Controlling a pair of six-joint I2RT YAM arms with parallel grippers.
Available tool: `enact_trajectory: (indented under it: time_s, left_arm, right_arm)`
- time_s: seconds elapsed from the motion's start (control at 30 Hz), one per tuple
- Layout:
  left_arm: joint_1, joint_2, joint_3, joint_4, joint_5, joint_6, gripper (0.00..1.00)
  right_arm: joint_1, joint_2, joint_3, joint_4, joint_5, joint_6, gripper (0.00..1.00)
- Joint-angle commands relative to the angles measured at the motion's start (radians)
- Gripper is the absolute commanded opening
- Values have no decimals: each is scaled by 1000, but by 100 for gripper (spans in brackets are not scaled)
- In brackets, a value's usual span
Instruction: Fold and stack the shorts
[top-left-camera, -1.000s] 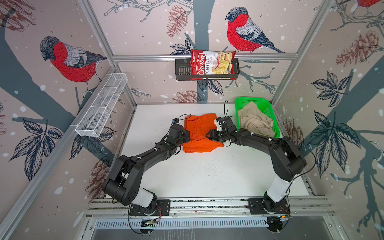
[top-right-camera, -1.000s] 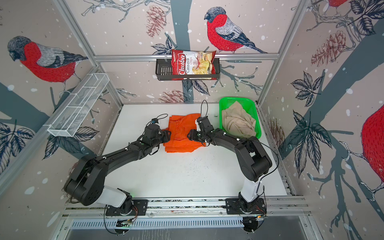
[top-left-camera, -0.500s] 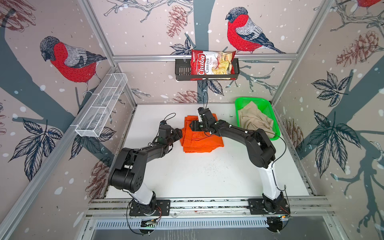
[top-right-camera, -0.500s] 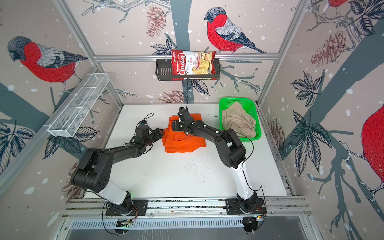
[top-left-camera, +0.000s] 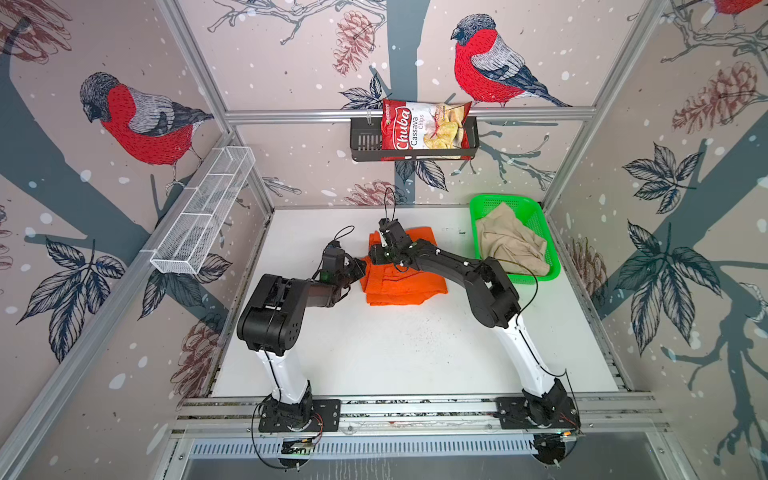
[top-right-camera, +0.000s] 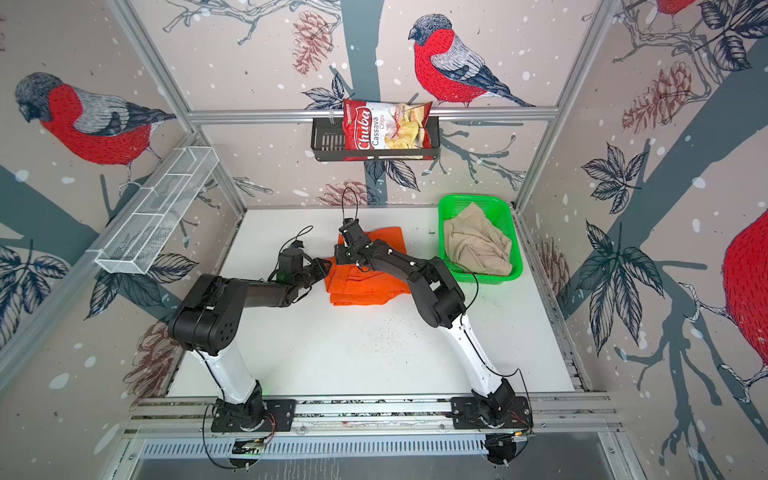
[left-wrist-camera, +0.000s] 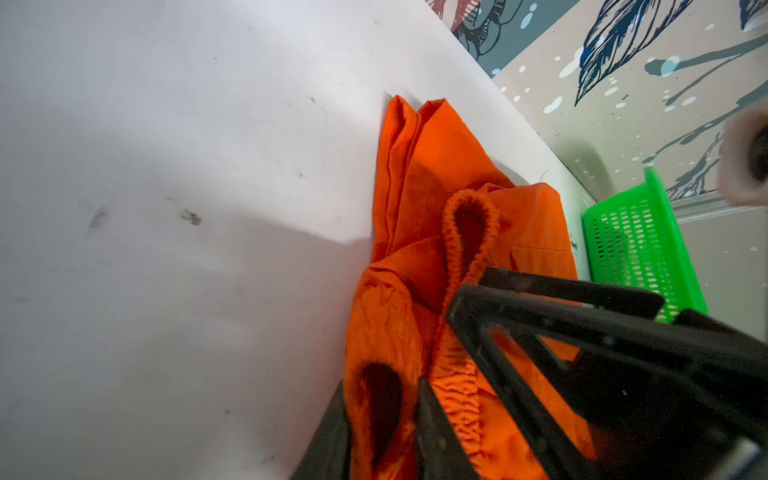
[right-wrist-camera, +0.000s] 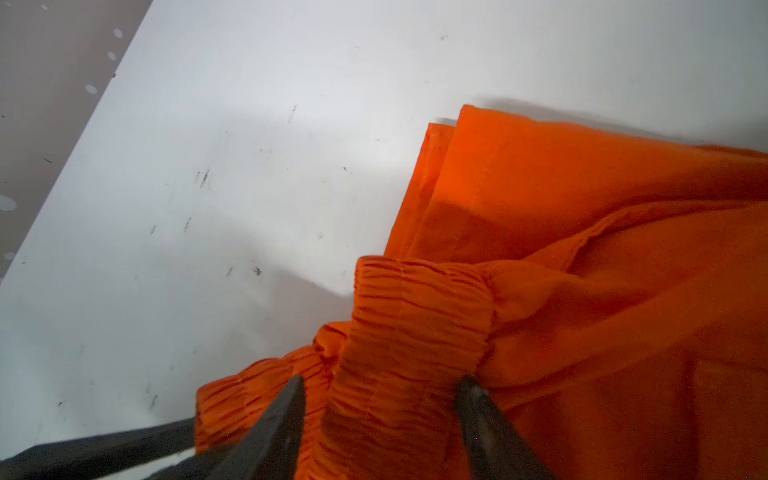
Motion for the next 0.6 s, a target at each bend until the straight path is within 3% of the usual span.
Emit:
enact_trajectory:
  time_s: [0.0,0.2,0.57]
  left_arm:
    - [2,-15,4,50,7,37,15]
    - [1,-27,0,68,25,81,10]
    - [1,-12,112,80,119,239,8]
  right_arm:
    - [-4,27,38,-13,7,7,40]
    - [-8,-3,-1,50,-15,-8,4]
    - [-22,-298,-387,340,-130,-62,0]
